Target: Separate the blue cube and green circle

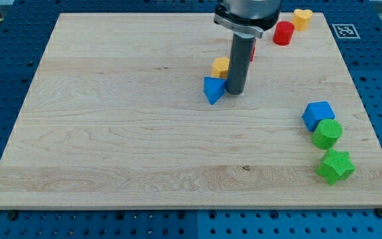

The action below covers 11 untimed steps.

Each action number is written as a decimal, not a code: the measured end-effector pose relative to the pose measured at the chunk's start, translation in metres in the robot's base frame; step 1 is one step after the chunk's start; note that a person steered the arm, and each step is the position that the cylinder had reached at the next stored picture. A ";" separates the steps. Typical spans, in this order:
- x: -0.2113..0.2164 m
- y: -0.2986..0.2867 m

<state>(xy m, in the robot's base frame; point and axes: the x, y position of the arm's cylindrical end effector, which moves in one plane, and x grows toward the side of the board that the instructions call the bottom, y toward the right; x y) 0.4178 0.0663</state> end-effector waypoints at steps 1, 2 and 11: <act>0.000 -0.012; 0.000 0.026; 0.061 0.122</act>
